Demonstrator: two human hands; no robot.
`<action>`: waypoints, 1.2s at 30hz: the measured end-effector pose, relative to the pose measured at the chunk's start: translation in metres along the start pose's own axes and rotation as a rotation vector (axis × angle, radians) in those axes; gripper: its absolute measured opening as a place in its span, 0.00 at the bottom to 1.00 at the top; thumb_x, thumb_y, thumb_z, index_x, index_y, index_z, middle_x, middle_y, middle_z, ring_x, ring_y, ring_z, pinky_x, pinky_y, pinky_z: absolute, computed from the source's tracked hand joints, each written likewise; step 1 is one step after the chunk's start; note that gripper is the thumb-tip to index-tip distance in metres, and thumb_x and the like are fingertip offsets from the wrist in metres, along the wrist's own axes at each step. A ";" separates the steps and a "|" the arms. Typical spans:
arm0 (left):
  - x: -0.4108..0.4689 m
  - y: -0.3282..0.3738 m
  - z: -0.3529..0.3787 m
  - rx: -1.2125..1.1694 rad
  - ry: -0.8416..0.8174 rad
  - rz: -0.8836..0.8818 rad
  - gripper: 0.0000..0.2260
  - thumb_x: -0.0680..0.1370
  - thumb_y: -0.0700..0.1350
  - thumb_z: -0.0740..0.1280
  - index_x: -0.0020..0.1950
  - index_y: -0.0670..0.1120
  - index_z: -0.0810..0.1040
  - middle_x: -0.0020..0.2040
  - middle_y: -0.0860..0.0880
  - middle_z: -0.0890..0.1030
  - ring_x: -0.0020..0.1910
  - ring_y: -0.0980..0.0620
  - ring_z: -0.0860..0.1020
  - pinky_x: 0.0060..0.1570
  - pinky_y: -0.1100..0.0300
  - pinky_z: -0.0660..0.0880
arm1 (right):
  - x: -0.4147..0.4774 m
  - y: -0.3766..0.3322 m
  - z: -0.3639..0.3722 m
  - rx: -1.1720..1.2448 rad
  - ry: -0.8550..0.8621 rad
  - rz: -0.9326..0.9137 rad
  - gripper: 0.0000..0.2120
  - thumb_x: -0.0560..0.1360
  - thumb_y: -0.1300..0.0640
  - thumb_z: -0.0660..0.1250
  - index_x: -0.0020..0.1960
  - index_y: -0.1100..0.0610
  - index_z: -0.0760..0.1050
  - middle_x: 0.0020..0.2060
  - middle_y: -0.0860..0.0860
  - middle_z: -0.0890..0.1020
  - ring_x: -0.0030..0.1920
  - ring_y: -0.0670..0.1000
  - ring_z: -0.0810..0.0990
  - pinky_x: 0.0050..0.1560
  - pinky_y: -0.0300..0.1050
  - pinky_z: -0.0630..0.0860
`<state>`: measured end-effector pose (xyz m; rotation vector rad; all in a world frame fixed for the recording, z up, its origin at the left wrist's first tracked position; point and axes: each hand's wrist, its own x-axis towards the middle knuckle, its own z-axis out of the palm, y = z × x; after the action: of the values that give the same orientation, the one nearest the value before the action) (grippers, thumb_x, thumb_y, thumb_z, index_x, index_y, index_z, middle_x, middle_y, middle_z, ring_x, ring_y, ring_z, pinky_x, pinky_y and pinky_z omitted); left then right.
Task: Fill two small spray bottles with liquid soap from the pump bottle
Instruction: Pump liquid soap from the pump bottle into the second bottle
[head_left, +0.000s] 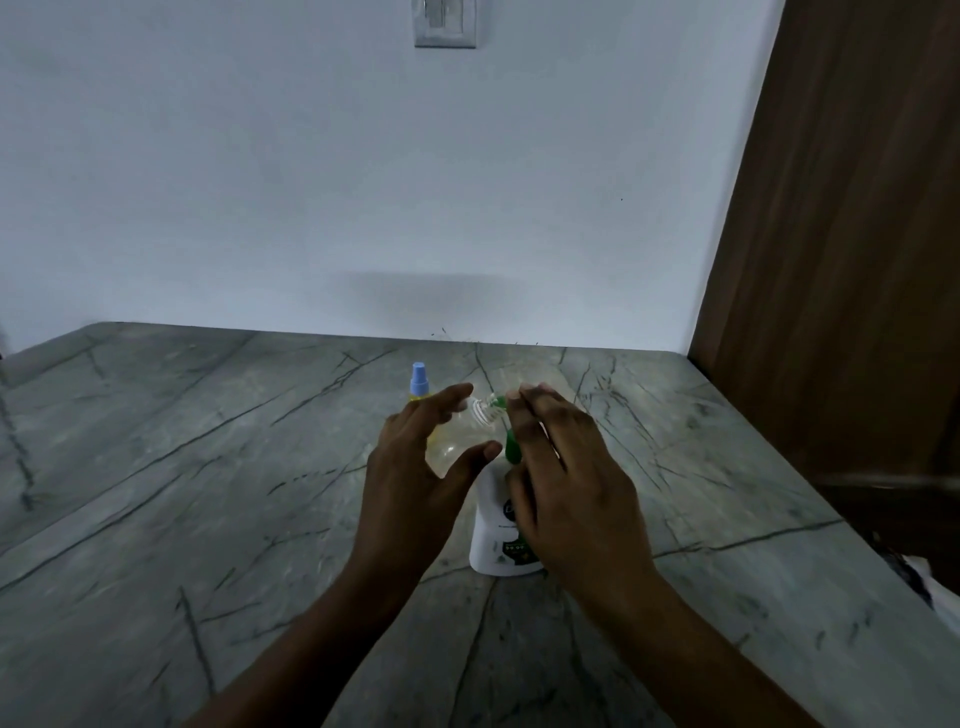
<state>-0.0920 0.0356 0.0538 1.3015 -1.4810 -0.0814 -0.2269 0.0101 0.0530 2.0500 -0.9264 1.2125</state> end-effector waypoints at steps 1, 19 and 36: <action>0.000 0.000 0.000 0.001 0.003 0.003 0.24 0.69 0.48 0.72 0.61 0.60 0.68 0.50 0.65 0.70 0.47 0.65 0.70 0.44 0.70 0.66 | -0.001 0.000 0.001 0.001 0.011 -0.004 0.21 0.73 0.56 0.56 0.57 0.67 0.78 0.53 0.62 0.81 0.59 0.54 0.69 0.49 0.42 0.77; -0.003 -0.002 -0.001 -0.028 -0.033 -0.001 0.23 0.69 0.48 0.72 0.59 0.61 0.67 0.49 0.71 0.68 0.50 0.78 0.66 0.42 0.75 0.65 | -0.007 0.002 0.007 0.074 0.062 0.036 0.18 0.76 0.57 0.56 0.58 0.66 0.77 0.52 0.60 0.81 0.57 0.53 0.71 0.53 0.40 0.73; -0.003 -0.001 0.003 -0.065 -0.011 0.011 0.23 0.69 0.50 0.70 0.58 0.66 0.65 0.50 0.72 0.67 0.51 0.77 0.66 0.47 0.69 0.67 | 0.005 0.006 0.000 0.125 -0.009 0.030 0.17 0.73 0.57 0.58 0.55 0.64 0.78 0.51 0.58 0.80 0.55 0.51 0.72 0.44 0.39 0.77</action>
<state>-0.0943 0.0356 0.0499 1.2419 -1.4833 -0.1286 -0.2297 0.0047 0.0585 2.1476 -0.9096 1.3079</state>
